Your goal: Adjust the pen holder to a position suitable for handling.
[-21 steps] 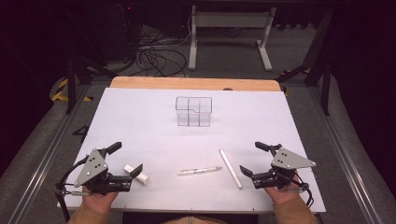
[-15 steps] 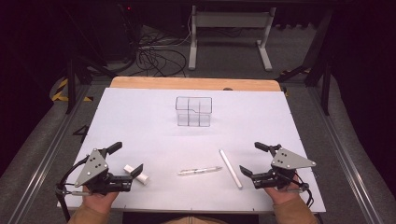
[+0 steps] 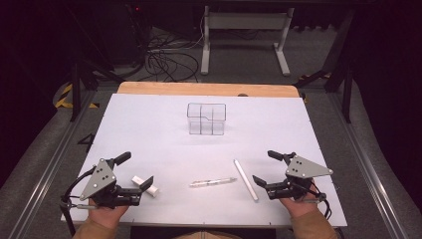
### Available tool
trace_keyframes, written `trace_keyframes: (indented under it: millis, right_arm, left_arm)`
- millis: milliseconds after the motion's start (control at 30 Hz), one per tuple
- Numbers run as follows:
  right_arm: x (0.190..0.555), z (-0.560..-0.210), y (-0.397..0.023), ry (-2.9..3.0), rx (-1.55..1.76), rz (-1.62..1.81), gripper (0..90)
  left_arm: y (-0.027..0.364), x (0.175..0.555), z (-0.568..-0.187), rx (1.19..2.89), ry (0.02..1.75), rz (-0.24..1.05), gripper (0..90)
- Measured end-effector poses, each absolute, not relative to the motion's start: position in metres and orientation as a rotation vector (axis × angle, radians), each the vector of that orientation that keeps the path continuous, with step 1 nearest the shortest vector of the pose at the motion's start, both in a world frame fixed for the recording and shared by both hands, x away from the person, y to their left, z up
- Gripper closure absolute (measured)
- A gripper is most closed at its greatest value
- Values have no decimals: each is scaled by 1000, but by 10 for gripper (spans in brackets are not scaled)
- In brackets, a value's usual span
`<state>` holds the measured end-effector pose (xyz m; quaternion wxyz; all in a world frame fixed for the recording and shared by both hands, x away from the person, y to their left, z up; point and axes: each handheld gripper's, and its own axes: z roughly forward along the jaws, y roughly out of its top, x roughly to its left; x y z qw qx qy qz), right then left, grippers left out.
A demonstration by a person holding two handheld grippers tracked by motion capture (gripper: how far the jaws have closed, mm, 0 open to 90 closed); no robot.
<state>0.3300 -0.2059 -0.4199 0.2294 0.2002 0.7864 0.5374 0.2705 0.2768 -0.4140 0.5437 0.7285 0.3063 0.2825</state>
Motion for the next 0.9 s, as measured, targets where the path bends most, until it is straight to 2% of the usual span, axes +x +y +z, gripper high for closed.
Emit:
trace_keyframes:
  millis: [900]
  right_arm:
    - [358,-391,-175,2239,476,1457,106]
  left_arm:
    - [280,270,-413,1703,724,654,35]
